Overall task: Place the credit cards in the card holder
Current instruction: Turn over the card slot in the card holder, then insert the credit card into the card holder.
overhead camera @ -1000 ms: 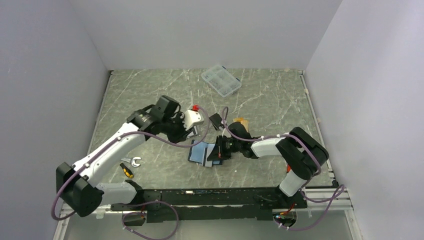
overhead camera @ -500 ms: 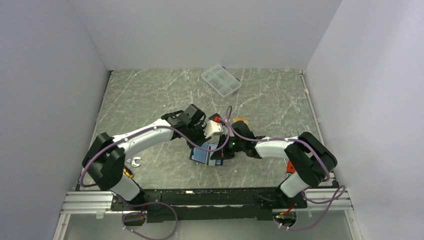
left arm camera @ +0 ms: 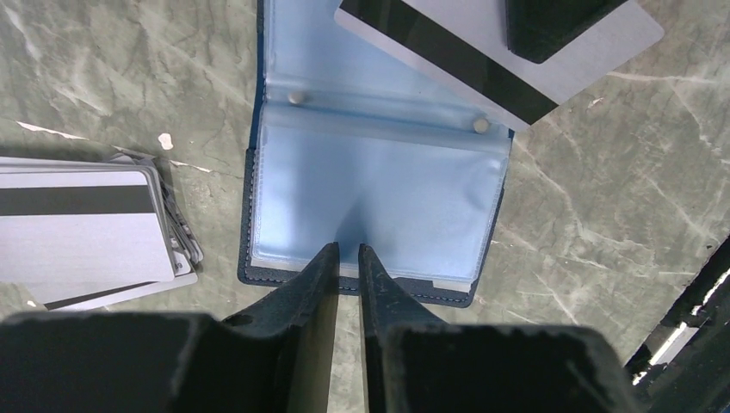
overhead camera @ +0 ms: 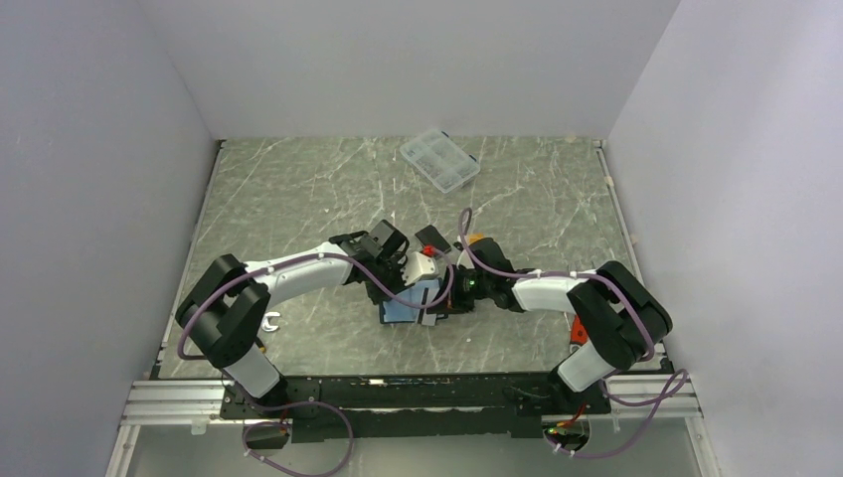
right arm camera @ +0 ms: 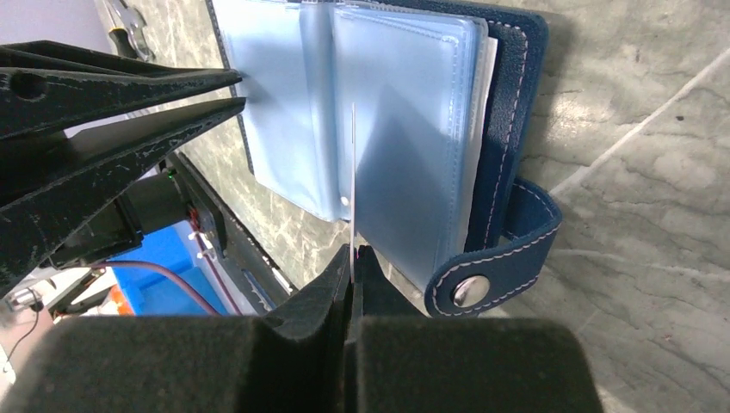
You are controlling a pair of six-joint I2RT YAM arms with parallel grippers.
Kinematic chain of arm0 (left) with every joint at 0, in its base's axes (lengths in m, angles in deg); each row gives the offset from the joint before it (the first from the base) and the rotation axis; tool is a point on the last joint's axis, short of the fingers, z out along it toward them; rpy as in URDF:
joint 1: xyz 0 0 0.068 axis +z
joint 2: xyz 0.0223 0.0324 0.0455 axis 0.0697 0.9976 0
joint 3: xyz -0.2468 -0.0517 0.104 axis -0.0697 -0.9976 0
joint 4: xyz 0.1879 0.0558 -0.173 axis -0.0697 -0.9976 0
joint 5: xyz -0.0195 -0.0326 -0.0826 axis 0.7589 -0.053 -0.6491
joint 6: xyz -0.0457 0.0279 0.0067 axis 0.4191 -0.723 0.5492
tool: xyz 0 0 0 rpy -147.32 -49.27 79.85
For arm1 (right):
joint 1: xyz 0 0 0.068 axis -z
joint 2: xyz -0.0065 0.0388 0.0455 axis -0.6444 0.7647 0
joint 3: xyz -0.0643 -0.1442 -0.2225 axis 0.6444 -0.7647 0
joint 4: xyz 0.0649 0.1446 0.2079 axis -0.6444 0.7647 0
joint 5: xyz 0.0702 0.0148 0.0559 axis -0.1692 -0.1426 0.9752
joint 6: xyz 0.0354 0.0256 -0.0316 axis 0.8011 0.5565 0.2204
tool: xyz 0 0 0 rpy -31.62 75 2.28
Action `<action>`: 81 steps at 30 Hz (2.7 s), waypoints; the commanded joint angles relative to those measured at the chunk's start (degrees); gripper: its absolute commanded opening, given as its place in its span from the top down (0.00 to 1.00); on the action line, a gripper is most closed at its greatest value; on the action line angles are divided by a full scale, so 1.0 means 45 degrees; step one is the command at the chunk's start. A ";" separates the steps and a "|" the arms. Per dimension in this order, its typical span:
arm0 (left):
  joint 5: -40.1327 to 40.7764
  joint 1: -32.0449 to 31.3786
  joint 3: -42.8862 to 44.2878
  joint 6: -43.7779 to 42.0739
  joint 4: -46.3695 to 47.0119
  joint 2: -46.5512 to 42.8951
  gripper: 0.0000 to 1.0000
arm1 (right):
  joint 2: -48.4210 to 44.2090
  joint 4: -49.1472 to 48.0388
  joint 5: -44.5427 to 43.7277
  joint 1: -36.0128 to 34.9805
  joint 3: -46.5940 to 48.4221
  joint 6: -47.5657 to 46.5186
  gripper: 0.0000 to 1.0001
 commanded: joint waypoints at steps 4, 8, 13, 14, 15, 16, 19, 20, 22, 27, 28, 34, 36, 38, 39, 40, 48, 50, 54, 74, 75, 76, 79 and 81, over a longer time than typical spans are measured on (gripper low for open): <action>-0.0408 -0.0002 0.0162 -0.0105 0.0457 0.0399 0.83 | 0.0121 -0.0459 0.0635 0.0564 -0.0146 0.0053 1.00; -0.0456 0.0003 -0.0026 -0.0254 0.0543 0.0449 0.85 | -0.0339 -0.0701 0.1266 0.1008 -0.0111 0.0241 1.00; -0.0392 0.0016 -0.0211 -0.0349 0.0737 0.0360 0.86 | -0.0501 -0.0500 0.1101 0.1221 0.0150 0.0212 1.00; -0.0405 0.0006 -0.0201 -0.0357 0.0745 0.0375 0.86 | -0.0482 -0.0551 0.1086 0.1239 0.0162 0.0241 1.00; -0.0419 0.0012 -0.0200 -0.0370 0.0743 0.0393 0.87 | -0.0504 -0.0609 0.1059 0.1288 0.0224 0.0233 1.00; -0.0433 0.0015 -0.0209 -0.0399 0.0731 0.0398 0.87 | -0.0555 -0.0562 0.0966 0.1308 0.0313 0.0201 1.00; -0.0558 0.0014 -0.0240 -0.0457 0.0694 0.0417 0.88 | -0.0532 0.0242 0.0114 0.1293 0.0878 -0.0483 1.00; -0.0620 0.0018 -0.0224 -0.0468 0.0632 0.0404 0.88 | -0.0520 0.0540 -0.0156 0.1290 0.0978 -0.0710 1.00; -0.0698 0.0040 -0.0204 -0.0493 0.0524 0.0260 0.88 | -0.0405 0.0969 -0.0691 0.1288 0.1084 -0.1162 1.00; -0.1268 0.0196 0.0225 -0.0498 -0.0080 -0.0516 0.78 | -0.0211 0.1221 -0.1187 0.1180 0.0941 -0.1568 1.00; -0.1455 0.0197 0.0337 -0.0498 -0.0248 -0.0663 0.76 | -0.0206 0.1241 -0.1329 0.1090 0.0878 -0.1624 1.00; -0.2033 0.0102 0.0376 -0.0452 -0.0598 -0.0676 0.72 | -0.0073 0.1306 -0.2056 0.0471 0.0521 -0.1693 1.00; -0.2197 0.0052 0.0322 -0.0425 -0.0577 -0.0473 0.73 | -0.0010 0.1289 -0.2195 0.0315 0.0439 -0.1654 1.00; -0.2158 -0.0060 0.0146 -0.0449 -0.0461 -0.0333 0.73 | -0.0004 0.1246 -0.2307 0.0205 0.0344 -0.1597 1.00; -0.2101 -0.0096 0.0019 -0.0484 -0.0445 -0.0296 0.73 | -0.0032 0.1191 -0.2324 0.0170 0.0242 -0.1552 1.00; -0.2030 -0.0142 -0.0055 -0.0530 -0.0448 -0.0232 0.73 | -0.0037 0.1111 -0.2316 0.0146 0.0164 -0.1505 1.00; -0.0557 -0.0110 -0.0913 -0.0748 -0.0311 -0.0442 0.79 | -0.0174 0.0937 -0.2394 0.0161 -0.0353 -0.1422 1.00; -0.0481 0.0022 -0.0990 -0.0601 -0.0177 -0.0652 0.79 | -0.0226 0.0871 -0.2364 0.0154 -0.0429 -0.1384 1.00; -0.0713 0.0159 -0.0994 -0.0335 0.0161 -0.0785 0.78 | -0.0287 0.0787 -0.2293 0.0129 -0.0589 -0.1324 1.00; -0.2256 0.0663 -0.0025 -0.0777 -0.1636 -0.1573 0.88 | -0.1282 0.1084 -0.2236 0.0136 -0.0507 -0.1112 1.00; -0.2318 0.0709 0.0093 -0.0811 -0.1813 -0.1766 0.88 | -0.1365 0.1178 -0.2246 0.0137 -0.0404 -0.1123 1.00; -0.2350 0.0725 0.0228 -0.0827 -0.1969 -0.1947 0.88 | -0.1444 0.1263 -0.2248 0.0112 -0.0293 -0.1141 1.00; -0.2645 0.0709 0.0739 -0.0727 -0.2198 -0.2159 0.88 | -0.1493 0.1356 -0.2247 0.0107 -0.0132 -0.1175 1.00; -0.2939 0.0698 0.1050 -0.0590 -0.2161 -0.1963 0.88 | -0.1405 0.1313 -0.2223 0.0084 -0.0096 -0.1156 1.00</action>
